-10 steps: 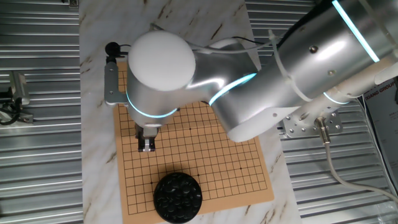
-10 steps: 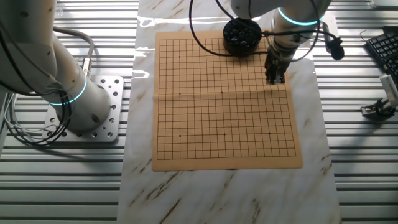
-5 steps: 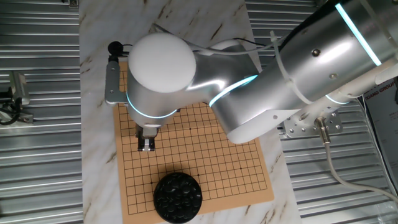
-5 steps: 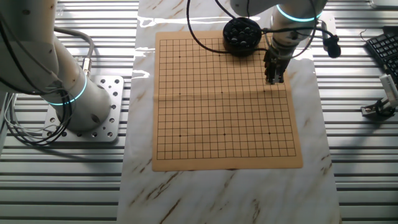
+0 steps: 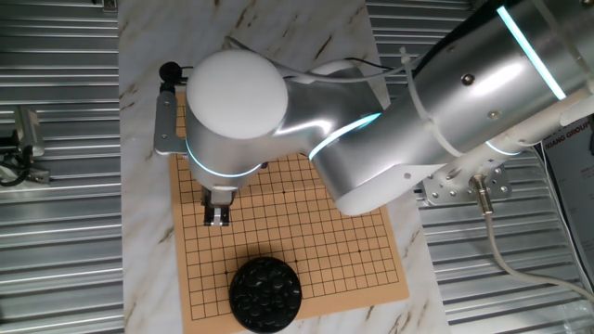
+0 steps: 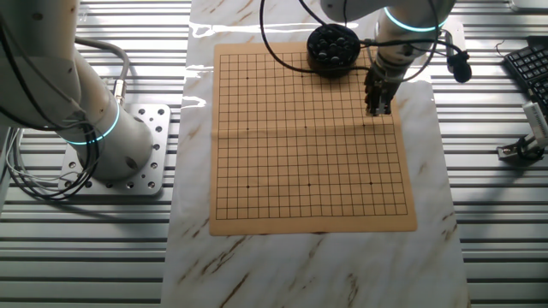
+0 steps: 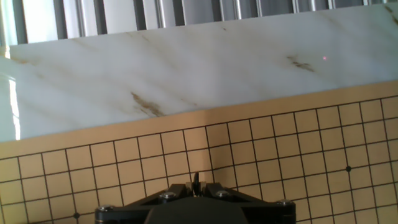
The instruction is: Play the first move as black on the 3-4 point in the upper right corner of the Go board
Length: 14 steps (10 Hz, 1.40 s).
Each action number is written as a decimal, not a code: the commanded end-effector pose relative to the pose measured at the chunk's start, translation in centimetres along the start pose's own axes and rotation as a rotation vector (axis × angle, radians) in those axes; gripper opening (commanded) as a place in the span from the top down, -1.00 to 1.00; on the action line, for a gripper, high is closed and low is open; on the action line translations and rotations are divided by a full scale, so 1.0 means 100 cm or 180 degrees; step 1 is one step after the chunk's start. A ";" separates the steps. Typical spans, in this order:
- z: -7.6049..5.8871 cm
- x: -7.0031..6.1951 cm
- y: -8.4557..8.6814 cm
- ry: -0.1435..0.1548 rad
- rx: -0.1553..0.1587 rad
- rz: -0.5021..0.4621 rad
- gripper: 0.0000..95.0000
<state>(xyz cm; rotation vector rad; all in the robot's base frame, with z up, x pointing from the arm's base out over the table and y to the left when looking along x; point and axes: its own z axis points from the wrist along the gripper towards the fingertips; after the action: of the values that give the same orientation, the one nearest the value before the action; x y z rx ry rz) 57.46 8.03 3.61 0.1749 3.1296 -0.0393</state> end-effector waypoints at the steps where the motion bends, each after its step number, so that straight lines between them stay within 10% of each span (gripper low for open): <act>1: 0.001 -0.001 0.000 -0.0003 -0.0003 -0.0001 1.00; 14: 0.017 -0.025 -0.033 0.0022 -0.0076 -0.0265 1.00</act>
<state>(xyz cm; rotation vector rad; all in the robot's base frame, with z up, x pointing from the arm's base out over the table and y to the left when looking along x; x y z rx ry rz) 59.87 4.22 1.97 0.0385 3.1399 -0.0039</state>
